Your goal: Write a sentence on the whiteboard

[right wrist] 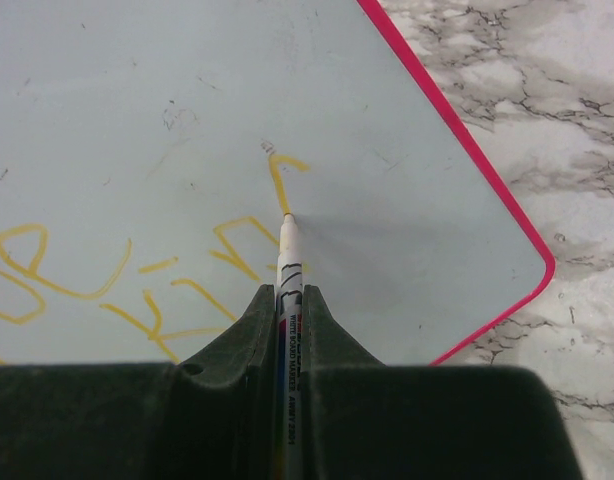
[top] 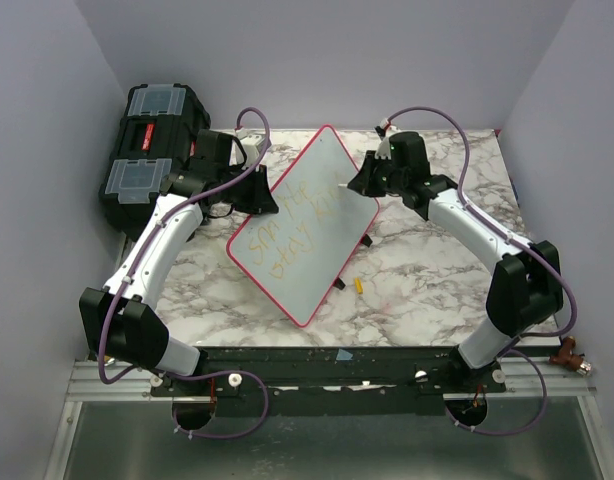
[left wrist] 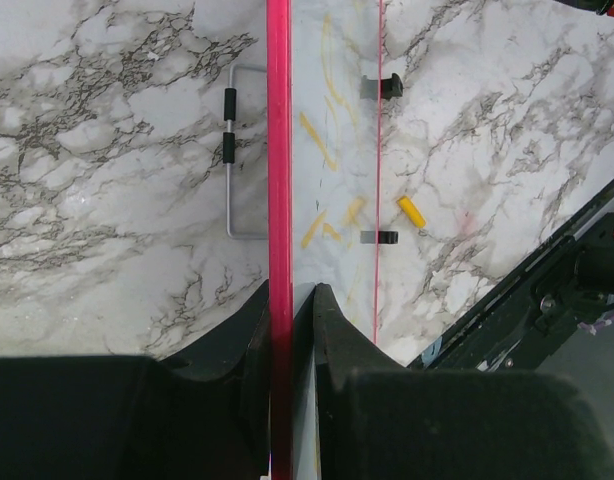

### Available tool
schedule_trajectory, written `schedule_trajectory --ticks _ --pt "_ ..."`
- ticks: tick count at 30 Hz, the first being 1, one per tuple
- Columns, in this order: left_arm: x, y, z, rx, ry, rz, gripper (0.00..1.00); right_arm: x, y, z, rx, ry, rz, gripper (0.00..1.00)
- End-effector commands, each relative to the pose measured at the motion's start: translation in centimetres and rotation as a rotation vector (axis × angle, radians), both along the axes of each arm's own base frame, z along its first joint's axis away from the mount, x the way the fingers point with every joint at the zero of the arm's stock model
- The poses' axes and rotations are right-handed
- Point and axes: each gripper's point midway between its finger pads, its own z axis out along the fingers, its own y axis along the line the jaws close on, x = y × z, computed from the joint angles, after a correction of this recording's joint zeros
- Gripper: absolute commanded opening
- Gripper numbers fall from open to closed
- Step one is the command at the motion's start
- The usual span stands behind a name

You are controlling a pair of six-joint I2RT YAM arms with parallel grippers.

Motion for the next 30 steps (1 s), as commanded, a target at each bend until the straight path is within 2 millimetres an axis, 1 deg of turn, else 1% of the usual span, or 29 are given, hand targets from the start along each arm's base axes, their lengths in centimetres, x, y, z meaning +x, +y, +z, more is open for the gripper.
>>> schedule_trajectory --ticks 1,7,11,17,30 --pt "1.8 1.2 1.0 0.085 -0.128 -0.004 0.0 -2.0 0.7 -2.1 0.005 0.065 0.063 0.01" --pt "1.8 1.2 1.0 0.085 -0.131 -0.004 0.0 -2.1 -0.1 -3.0 -0.023 0.077 0.028 0.01" --pt "1.7 1.2 1.1 0.086 -0.133 -0.003 0.0 -1.5 -0.6 -2.9 -0.045 0.071 -0.013 0.01" --pt "1.6 1.3 1.0 0.085 -0.133 -0.004 0.0 -0.8 -0.8 -2.6 -0.055 0.065 -0.033 0.01" --pt "1.3 1.4 1.1 0.083 -0.141 -0.003 0.0 1.1 -0.4 -0.9 -0.052 0.027 -0.061 0.01"
